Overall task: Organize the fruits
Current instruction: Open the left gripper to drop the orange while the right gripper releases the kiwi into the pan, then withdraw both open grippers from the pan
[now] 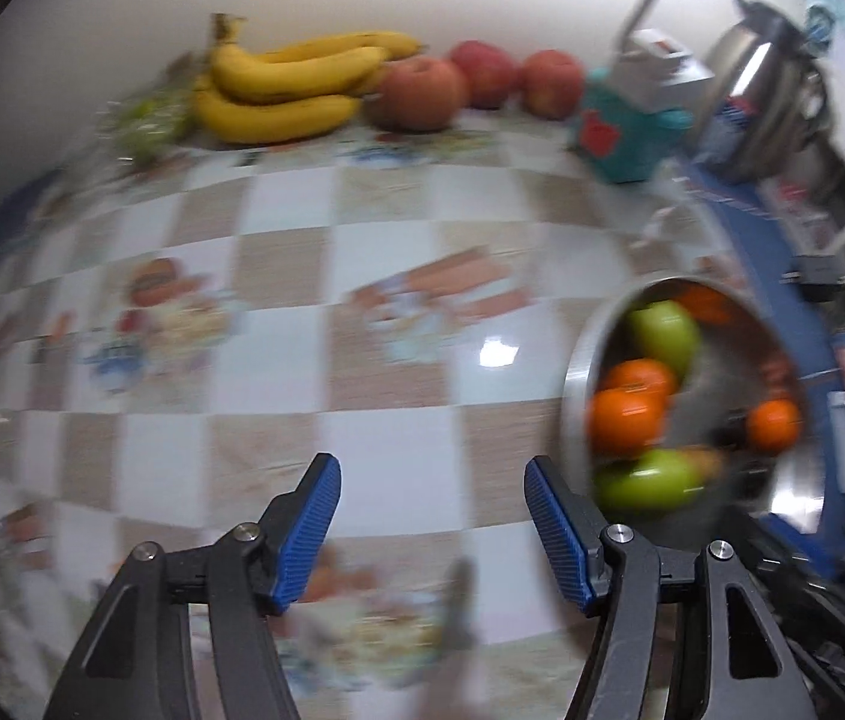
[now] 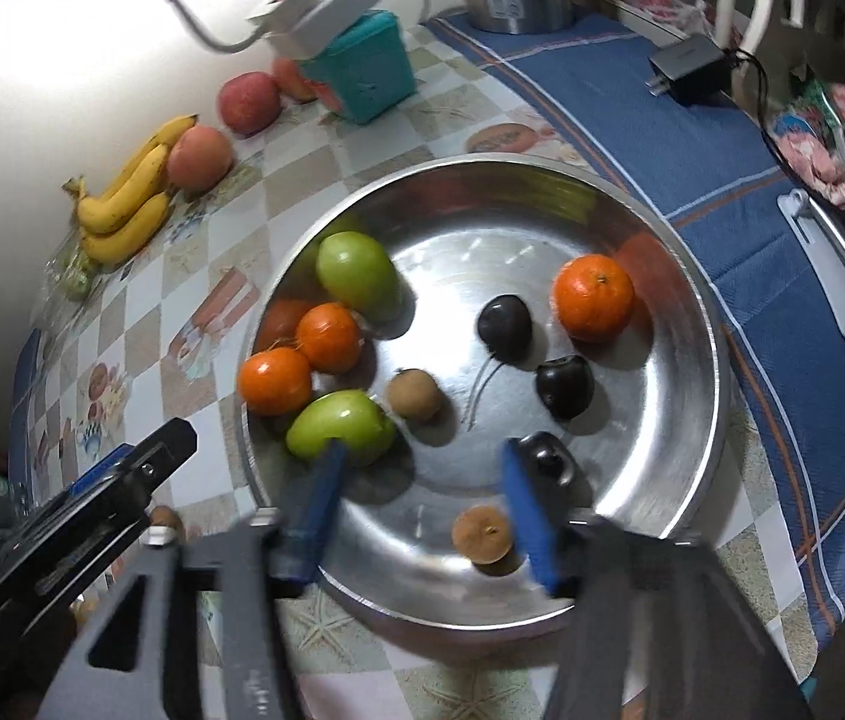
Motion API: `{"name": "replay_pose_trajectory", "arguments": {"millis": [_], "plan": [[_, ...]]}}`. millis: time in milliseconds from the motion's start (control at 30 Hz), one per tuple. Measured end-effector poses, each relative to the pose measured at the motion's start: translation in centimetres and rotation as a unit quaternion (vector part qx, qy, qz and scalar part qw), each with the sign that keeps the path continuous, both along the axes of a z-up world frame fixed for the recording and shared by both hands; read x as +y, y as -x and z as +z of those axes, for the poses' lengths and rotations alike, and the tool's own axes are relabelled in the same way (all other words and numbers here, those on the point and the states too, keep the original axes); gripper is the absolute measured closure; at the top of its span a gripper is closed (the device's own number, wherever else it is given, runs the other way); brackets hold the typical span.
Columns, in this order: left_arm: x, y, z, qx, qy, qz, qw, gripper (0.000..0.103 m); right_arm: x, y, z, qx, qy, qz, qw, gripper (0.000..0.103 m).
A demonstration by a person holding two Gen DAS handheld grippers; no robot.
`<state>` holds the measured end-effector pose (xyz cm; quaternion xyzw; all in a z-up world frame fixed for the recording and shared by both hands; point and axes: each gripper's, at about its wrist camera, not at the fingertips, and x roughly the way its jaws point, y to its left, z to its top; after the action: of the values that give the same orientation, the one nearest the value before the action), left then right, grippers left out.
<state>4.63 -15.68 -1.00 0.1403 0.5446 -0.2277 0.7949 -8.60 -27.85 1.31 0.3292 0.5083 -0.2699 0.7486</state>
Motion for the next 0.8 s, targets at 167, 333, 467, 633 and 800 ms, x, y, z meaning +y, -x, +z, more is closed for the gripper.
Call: {"name": "replay_pose_trajectory", "arguments": {"millis": [167, 333, 467, 633, 800], "plan": [[2.2, 0.0, -0.8, -0.028, -0.052, 0.023, 0.998, 0.035, 1.7, -0.3, -0.4, 0.008, 0.015, 0.027, 0.999, 0.023], [3.9, 0.7, -1.5, -0.042, -0.1, 0.04, 0.9933, 0.036, 3.1, -0.3, -0.4, 0.014, 0.037, 0.05, 0.998, 0.02], [5.1, 1.4, -1.4, -0.045, -0.118, 0.047, 0.9909, 0.035, 4.0, 0.2, -0.1, 0.009, 0.046, 0.056, 0.997, 0.02], [6.5, 3.0, -1.3, -0.021, -0.12, 0.043, 0.9916, 0.035, 5.2, 1.0, 0.1, 0.013, 0.052, 0.063, 0.997, 0.02], [7.2, 4.8, -0.4, -0.033, -0.122, 0.036, 0.9913, 0.035, 5.9, 1.9, 0.2, 0.01, 0.05, 0.061, 0.997, 0.02]]}}
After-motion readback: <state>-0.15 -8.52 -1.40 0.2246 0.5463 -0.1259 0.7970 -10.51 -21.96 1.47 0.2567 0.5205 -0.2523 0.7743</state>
